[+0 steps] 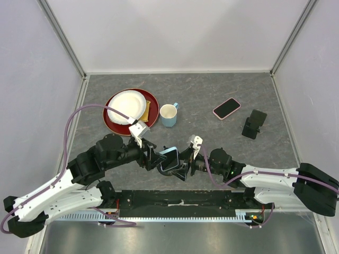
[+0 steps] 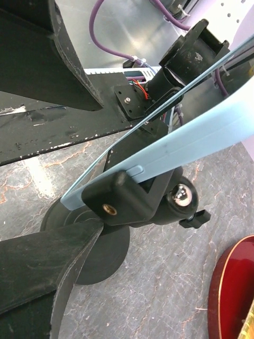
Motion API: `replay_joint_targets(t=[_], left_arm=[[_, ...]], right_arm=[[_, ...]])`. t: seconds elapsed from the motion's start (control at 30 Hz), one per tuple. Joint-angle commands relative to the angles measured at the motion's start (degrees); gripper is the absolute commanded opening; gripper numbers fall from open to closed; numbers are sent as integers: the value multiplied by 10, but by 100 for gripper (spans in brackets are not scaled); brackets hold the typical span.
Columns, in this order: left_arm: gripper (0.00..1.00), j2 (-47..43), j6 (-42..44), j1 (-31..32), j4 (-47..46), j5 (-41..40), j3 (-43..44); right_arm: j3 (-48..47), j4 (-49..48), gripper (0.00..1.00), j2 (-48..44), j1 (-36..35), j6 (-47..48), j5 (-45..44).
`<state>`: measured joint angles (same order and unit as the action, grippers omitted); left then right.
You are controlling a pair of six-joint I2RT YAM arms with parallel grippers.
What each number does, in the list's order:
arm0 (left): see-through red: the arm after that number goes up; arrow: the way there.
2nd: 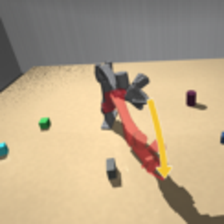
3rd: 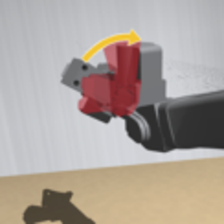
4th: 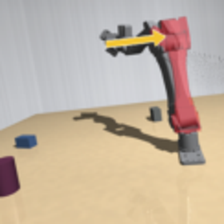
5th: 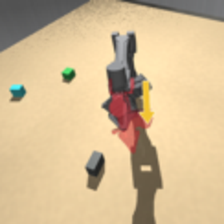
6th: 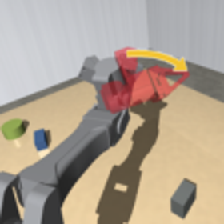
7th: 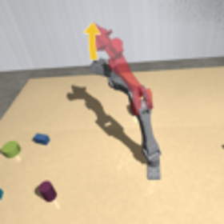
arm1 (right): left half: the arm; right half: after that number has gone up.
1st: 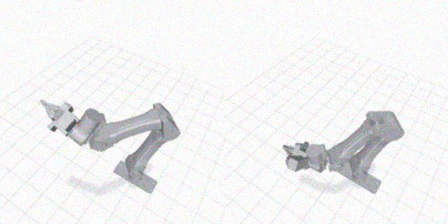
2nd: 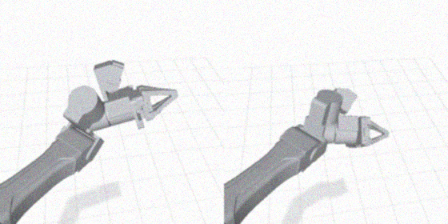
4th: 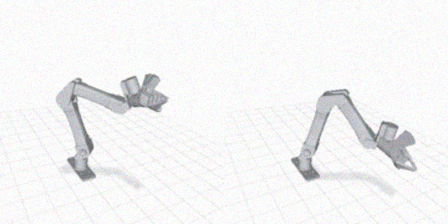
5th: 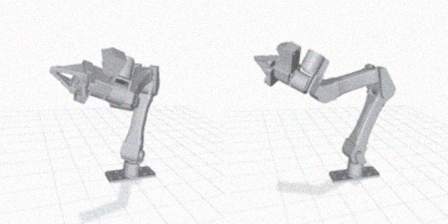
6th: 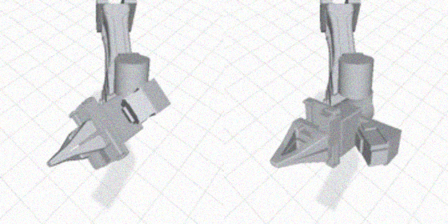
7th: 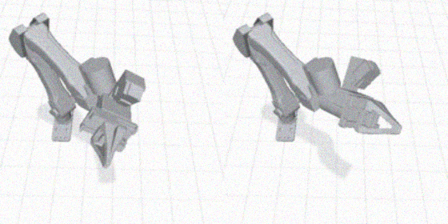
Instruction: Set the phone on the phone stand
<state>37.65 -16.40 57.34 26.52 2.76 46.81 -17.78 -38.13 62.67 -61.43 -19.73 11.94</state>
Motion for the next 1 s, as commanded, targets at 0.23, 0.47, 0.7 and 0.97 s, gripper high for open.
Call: replay_joint_targets(t=[0.23, 0.47, 0.7, 0.97], left_arm=[[74, 14, -187, 0, 67, -50, 63], [74, 53, -197, 0, 115, -49, 114], [79, 84, -103, 0, 119, 1, 123], [82, 160, -30, 0, 126, 7, 155]], right_arm=[[16, -126, 81, 46, -9, -56, -58], [26, -178, 67, 75, -40, -80, -116], [46, -187, 73, 69, -43, -82, -116], [103, -161, 88, 3, -42, -84, -139]])
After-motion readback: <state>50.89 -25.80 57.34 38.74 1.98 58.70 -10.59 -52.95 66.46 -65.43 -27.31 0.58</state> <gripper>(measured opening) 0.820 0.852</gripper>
